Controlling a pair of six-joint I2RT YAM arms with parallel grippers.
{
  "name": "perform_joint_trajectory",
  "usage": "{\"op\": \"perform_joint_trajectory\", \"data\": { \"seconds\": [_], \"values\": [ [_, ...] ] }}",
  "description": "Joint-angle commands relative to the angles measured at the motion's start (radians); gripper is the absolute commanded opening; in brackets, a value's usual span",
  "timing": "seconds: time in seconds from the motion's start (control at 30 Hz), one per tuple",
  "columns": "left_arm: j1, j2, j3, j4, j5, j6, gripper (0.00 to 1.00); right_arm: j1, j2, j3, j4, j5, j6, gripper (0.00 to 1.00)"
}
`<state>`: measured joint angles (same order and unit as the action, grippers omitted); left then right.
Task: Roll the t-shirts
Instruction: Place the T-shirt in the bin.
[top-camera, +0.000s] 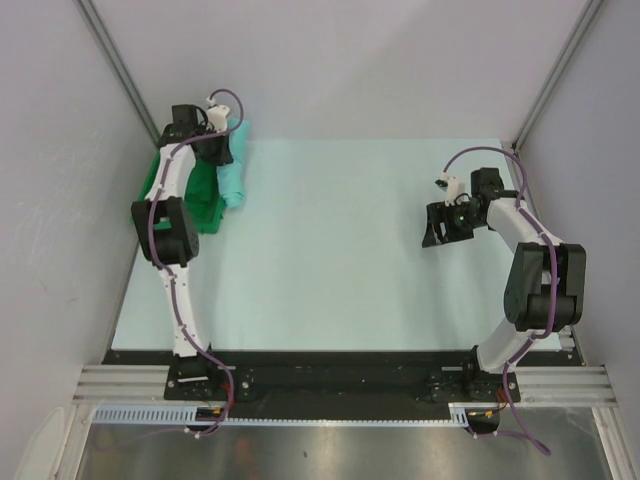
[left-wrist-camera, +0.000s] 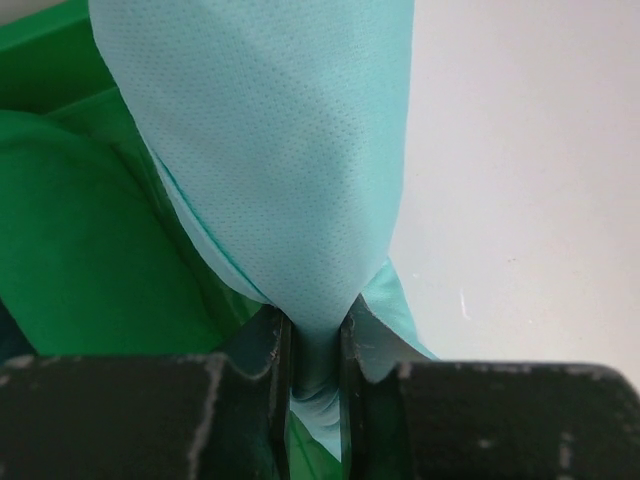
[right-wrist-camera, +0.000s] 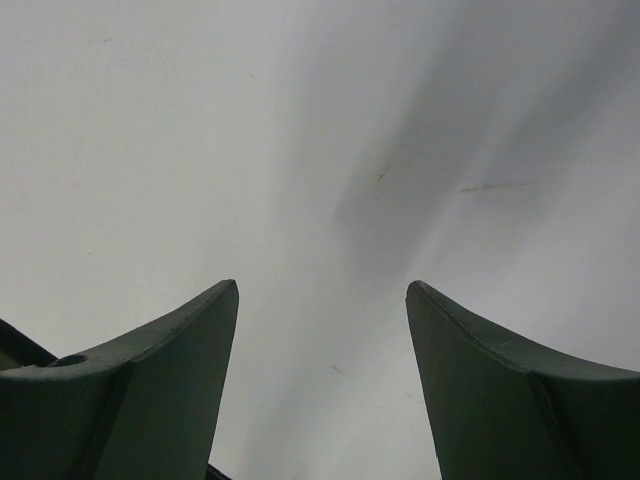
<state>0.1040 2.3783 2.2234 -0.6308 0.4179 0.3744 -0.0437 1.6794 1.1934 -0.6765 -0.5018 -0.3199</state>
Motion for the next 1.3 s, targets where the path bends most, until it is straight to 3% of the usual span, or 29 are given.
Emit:
{"op": "perform_joint_trajectory", "data": {
  "seconds": [0.0, 0.33, 1.27],
  "values": [
    [0.025, -0.131, 0.010, 0.002, 0.045, 0.009, 0.00, -0.005, 0.013, 0.023, -0.008, -0.004, -0.015, 0.73],
    [0.033, -0.162, -0.048, 0.019, -0.071, 0.052, 0.00, -0.004, 0.031, 0.021, -0.006, -0.012, -0.008, 0.73],
    [0.051, 0.078, -0.063, 0.049, -0.120, 0.061, 0.00, -0.005, 0.071, 0.006, -0.014, -0.021, -0.027, 0.72]
  ]
}}
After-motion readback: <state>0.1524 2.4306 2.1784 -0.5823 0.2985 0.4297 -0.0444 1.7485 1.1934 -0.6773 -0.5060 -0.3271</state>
